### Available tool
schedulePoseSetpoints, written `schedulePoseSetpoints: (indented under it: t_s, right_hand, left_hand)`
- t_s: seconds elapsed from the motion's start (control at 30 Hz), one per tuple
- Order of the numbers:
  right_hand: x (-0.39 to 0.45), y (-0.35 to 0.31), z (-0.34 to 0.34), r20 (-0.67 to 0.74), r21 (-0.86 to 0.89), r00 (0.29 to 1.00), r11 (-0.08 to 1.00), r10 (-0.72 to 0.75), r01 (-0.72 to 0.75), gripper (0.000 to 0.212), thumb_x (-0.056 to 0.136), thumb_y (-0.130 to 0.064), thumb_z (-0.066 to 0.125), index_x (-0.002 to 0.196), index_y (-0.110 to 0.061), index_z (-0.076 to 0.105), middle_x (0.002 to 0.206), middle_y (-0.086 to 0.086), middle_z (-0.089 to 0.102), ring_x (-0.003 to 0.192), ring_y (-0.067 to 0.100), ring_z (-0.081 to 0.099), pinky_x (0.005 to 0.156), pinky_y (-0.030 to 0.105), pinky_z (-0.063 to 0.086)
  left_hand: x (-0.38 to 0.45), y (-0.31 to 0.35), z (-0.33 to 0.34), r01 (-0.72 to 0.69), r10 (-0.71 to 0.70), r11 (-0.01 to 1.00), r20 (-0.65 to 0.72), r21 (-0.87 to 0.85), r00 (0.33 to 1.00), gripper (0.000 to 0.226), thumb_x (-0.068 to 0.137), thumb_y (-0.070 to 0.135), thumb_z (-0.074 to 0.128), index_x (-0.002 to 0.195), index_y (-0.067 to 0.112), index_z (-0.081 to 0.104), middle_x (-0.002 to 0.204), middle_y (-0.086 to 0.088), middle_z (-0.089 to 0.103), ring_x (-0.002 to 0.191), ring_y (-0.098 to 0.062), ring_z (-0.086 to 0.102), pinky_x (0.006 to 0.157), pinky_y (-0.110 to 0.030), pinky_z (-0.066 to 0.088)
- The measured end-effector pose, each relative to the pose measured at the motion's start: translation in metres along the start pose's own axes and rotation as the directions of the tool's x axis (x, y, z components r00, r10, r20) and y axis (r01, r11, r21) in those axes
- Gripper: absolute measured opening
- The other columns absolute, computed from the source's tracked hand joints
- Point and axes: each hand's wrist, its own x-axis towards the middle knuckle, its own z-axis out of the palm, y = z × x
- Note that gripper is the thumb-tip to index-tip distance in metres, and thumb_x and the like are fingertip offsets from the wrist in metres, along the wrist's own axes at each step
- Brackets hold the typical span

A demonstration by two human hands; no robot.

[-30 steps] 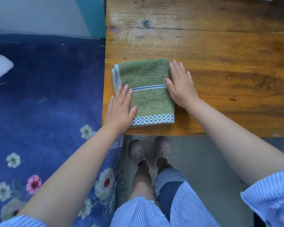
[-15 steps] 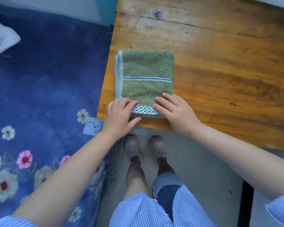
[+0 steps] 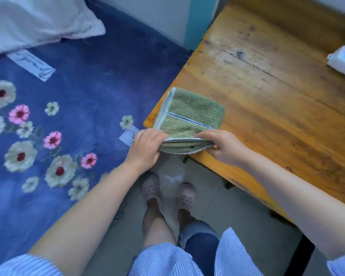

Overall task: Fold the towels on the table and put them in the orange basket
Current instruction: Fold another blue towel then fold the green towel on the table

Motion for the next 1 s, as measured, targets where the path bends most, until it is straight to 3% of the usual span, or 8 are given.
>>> schedulePoseSetpoints:
  t_s: [0.13,0.23,0.33,0.53,0.63,0.77,0.9,1.0]
  right_hand:
    - [0.011,-0.04,-0.001,0.051,0.068,0.99,0.989,-0.135,0.131,0.042,0.07,0.014,0.054,0.108,-0.001,0.063,0.101,0.014,0.068,0.094,0.026,0.063,0.071,0.022,0.037]
    - [0.027,-0.087,0.012,0.087,0.079,0.971,0.974,-0.221,0.214,0.038,0.074,0.012,0.055,0.11,0.002,0.06,0.104,0.017,0.066,0.097,0.027,0.061,0.071,0.019,0.033]
    - [0.046,-0.145,0.033,0.134,0.078,0.942,0.951,-0.309,0.301,0.036,0.076,0.011,0.056,0.112,0.003,0.058,0.106,0.018,0.064,0.096,0.027,0.058,0.067,0.017,0.03]
    - [0.05,-0.266,0.097,0.273,0.176,0.863,0.904,-0.424,0.389,0.032,0.08,0.008,0.057,0.11,-0.003,0.058,0.087,-0.001,0.055,0.084,0.027,0.055,0.081,0.04,0.048]
    - [0.038,-0.333,0.15,0.306,0.271,0.823,0.872,-0.479,0.407,0.041,0.081,0.009,0.054,0.117,-0.009,0.052,0.095,-0.007,0.056,0.087,0.016,0.053,0.081,0.032,0.047]
    - [0.018,-0.411,0.209,0.269,0.496,0.854,0.824,-0.446,0.274,0.065,0.083,0.014,0.049,0.135,-0.02,0.028,0.109,-0.011,0.048,0.091,-0.005,0.054,0.072,0.006,0.046]
    - [0.004,-0.474,0.264,0.32,0.483,0.83,0.833,-0.456,0.271,0.073,0.081,0.006,0.057,0.141,-0.013,0.022,0.125,-0.007,0.042,0.117,0.008,0.044,0.1,0.028,0.039]
    - [0.004,-0.515,0.288,0.359,0.46,0.785,0.828,-0.504,0.322,0.063,0.076,0.002,0.065,0.125,-0.027,0.039,0.12,-0.009,0.05,0.117,0.011,0.046,0.1,0.038,0.038]
  left_hand:
    - [-0.048,-0.01,-0.033,0.159,-0.162,0.985,-0.037,-0.061,0.986,0.042,0.05,-0.007,0.054,0.09,-0.006,0.068,0.087,-0.02,0.069,0.08,-0.038,0.066,0.073,-0.047,0.051]
    - [-0.094,-0.022,-0.066,0.278,-0.286,0.957,-0.122,-0.082,0.95,0.041,0.049,-0.011,0.052,0.088,-0.01,0.067,0.085,-0.024,0.068,0.079,-0.04,0.066,0.071,-0.046,0.054]
    - [-0.15,-0.038,-0.1,0.408,-0.419,0.908,-0.162,-0.098,0.894,0.038,0.053,-0.01,0.053,0.089,-0.012,0.066,0.087,-0.026,0.067,0.08,-0.042,0.065,0.073,-0.033,0.051]
    - [-0.281,-0.065,-0.142,0.646,-0.68,0.732,-0.299,-0.217,0.669,0.036,0.075,-0.011,0.053,0.11,-0.006,0.059,0.113,-0.022,0.06,0.106,-0.036,0.053,0.089,-0.03,0.033]
    - [-0.361,-0.076,-0.168,0.697,-0.774,0.632,-0.324,-0.339,0.544,0.032,0.078,-0.012,0.053,0.109,-0.007,0.058,0.111,-0.022,0.058,0.106,-0.033,0.052,0.087,-0.024,0.031]
    - [-0.452,-0.088,-0.199,0.716,-0.822,0.56,-0.387,-0.417,0.418,0.028,0.08,-0.009,0.055,0.108,-0.007,0.059,0.108,-0.02,0.059,0.105,-0.03,0.054,0.082,-0.019,0.031]
    - [-0.524,-0.099,-0.227,0.725,-0.818,0.541,-0.467,-0.427,0.335,0.026,0.078,-0.009,0.058,0.104,-0.007,0.06,0.104,-0.02,0.061,0.103,-0.031,0.056,0.082,-0.02,0.032]
    - [-0.558,-0.107,-0.248,0.729,-0.79,0.55,-0.537,-0.409,0.295,0.025,0.076,-0.01,0.06,0.101,-0.008,0.061,0.101,-0.021,0.063,0.1,-0.031,0.057,0.077,-0.013,0.029]
